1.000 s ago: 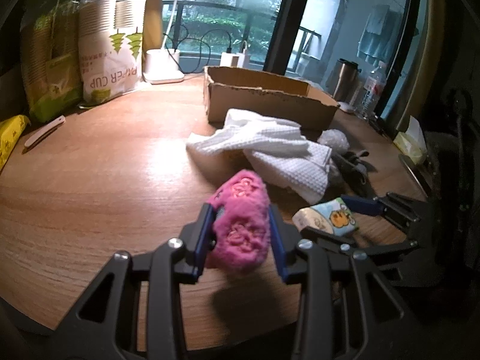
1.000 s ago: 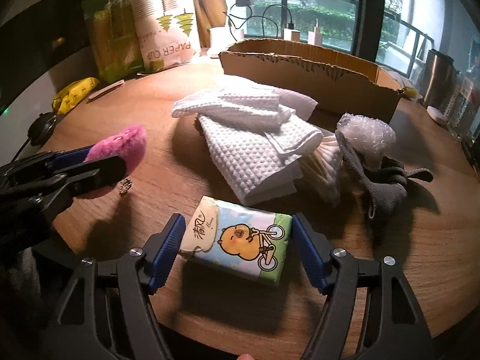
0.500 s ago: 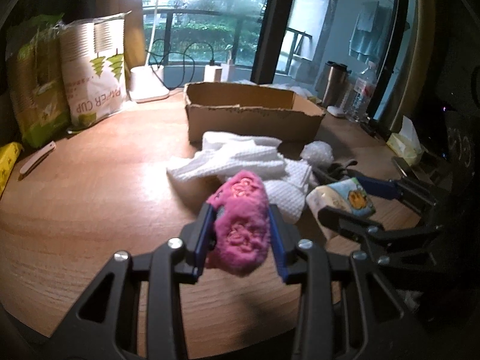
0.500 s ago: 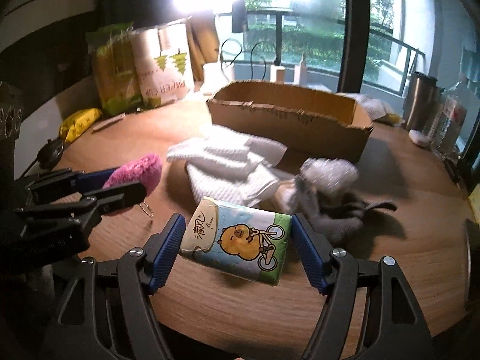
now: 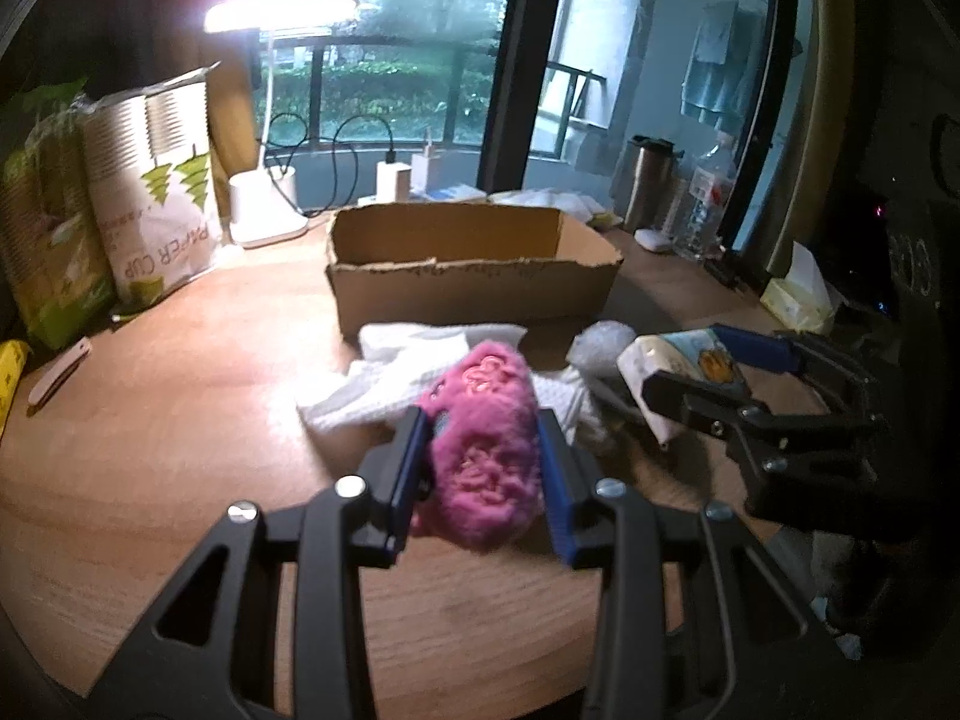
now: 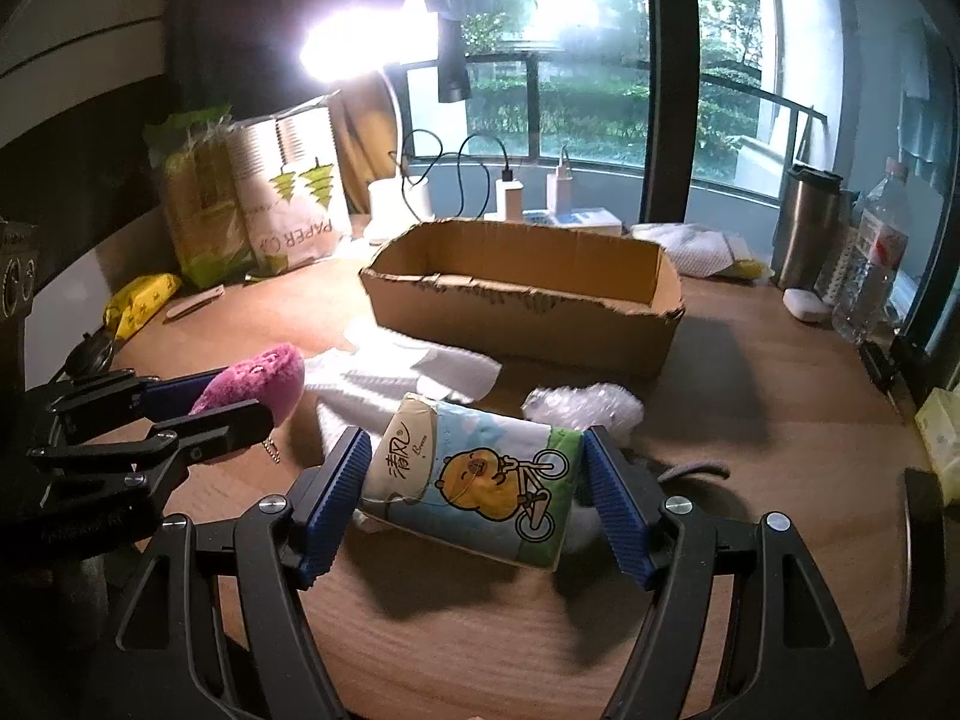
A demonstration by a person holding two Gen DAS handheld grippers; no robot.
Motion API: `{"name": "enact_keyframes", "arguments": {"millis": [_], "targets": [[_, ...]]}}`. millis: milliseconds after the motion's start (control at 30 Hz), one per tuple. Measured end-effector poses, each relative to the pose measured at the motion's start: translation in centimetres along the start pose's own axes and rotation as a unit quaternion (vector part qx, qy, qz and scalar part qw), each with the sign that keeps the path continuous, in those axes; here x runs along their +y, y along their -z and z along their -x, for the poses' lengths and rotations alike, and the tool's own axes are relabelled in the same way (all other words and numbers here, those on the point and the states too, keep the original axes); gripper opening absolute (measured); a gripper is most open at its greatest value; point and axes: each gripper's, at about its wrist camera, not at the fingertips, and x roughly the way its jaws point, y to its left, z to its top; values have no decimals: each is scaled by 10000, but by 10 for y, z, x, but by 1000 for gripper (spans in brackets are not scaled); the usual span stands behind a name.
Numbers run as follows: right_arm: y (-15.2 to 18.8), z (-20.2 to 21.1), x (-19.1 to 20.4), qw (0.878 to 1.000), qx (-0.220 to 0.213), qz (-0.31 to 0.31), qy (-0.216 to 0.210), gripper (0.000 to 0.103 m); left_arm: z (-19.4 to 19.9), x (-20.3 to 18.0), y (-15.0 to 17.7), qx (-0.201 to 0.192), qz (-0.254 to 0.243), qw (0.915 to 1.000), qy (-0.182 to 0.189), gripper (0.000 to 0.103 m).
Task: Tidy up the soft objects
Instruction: 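Carry the pink pouch with the left gripper while the right carries the tissue pack to the box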
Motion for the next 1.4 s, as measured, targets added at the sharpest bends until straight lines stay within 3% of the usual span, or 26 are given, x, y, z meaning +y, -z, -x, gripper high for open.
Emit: {"name": "enact_keyframes", "arguments": {"millis": [733, 1400], "targets": [[-41, -3, -66, 9988, -424, -120, 201, 75, -30, -33, -64, -410, -190, 9989, 81, 37], [-76, -36, -105, 9976, -581, -159, 332, 75, -74, -43, -113, -680, -233, 9972, 199, 37]]}}
